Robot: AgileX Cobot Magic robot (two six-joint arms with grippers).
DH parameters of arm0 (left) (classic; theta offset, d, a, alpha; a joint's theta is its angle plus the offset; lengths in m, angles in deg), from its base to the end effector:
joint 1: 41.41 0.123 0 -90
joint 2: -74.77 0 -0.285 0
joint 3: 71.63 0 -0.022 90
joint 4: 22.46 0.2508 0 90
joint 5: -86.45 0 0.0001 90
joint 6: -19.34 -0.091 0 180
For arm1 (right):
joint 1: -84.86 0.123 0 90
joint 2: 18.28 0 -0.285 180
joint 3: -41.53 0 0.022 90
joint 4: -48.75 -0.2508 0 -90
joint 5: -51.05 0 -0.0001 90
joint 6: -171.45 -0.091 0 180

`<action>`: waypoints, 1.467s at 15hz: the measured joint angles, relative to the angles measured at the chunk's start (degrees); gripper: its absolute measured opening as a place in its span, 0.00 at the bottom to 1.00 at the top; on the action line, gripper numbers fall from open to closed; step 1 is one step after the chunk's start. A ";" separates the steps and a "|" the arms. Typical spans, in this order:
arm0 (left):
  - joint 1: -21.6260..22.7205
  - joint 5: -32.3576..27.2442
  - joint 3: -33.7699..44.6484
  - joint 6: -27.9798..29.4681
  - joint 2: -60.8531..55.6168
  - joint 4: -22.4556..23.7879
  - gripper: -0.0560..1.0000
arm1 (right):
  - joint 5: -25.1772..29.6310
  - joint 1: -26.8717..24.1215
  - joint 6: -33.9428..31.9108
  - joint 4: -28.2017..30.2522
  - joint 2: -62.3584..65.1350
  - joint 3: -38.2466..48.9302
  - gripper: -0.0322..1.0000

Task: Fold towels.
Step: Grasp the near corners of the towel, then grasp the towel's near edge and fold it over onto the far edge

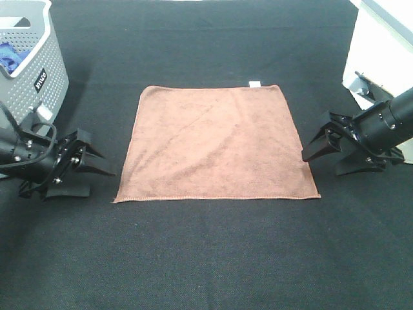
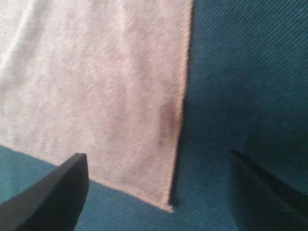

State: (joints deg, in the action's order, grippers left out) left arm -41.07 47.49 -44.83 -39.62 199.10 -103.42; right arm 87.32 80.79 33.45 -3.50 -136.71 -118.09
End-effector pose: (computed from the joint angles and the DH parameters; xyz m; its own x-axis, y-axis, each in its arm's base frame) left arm 0.3277 -0.0546 0.0831 -0.9511 -0.2670 -0.1550 -0.0985 0.7384 -0.6671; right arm 0.3430 0.0183 0.1225 -0.9567 0.1323 -0.2592 -0.0043 0.8841 0.4673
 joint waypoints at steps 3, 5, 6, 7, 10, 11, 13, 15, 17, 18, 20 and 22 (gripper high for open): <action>-0.97 -1.32 -2.52 0.00 2.18 -0.40 0.70 | 0.00 0.00 0.23 0.11 -1.49 -1.09 0.74; -3.44 -1.83 -4.98 0.00 4.01 -1.26 0.70 | 2.29 0.00 0.23 0.11 -4.70 -3.90 0.74; -4.87 -2.06 -6.19 0.00 4.93 -1.72 0.70 | 3.09 0.00 0.23 0.06 -6.19 -5.16 0.74; -6.25 -2.06 -7.05 0.00 5.61 -2.06 0.70 | 3.95 0.00 0.23 0.00 -7.33 -6.07 0.74; -9.63 -2.12 -9.45 0.00 7.45 -3.55 0.70 | 6.70 0.00 0.23 -2.06 -10.03 -8.25 0.73; -10.66 -2.23 -10.37 0.00 8.02 -4.07 0.70 | 7.85 0.00 0.23 -3.84 -11.06 -8.59 0.72; -12.09 -2.46 -11.63 0.00 8.94 -4.93 0.69 | 8.02 1.20 0.23 -4.70 -11.92 -8.71 0.69; -12.20 -2.41 -11.69 0.00 9.17 -4.98 0.66 | 7.91 2.35 0.23 -4.98 -11.92 -8.71 0.67; -12.20 -0.97 -11.69 0.00 9.80 -4.81 0.42 | 7.51 3.50 0.23 -5.39 -12.43 -8.71 0.57; -12.20 -0.69 -11.69 0.00 9.97 -4.30 0.27 | 7.39 3.50 0.11 -5.39 -12.55 -8.71 0.52; -12.09 -0.80 -11.69 0.00 9.97 -2.92 0.07 | 6.25 3.50 -2.98 -2.86 -13.12 -8.71 0.15; -10.89 -2.69 -11.69 2.29 9.97 -1.49 0.07 | 6.30 3.55 -5.61 -1.83 -13.18 -8.71 0.03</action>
State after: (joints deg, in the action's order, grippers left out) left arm -51.95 44.80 -56.52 -37.33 209.07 -104.91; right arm 93.62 84.34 27.84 -5.34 -149.88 -126.80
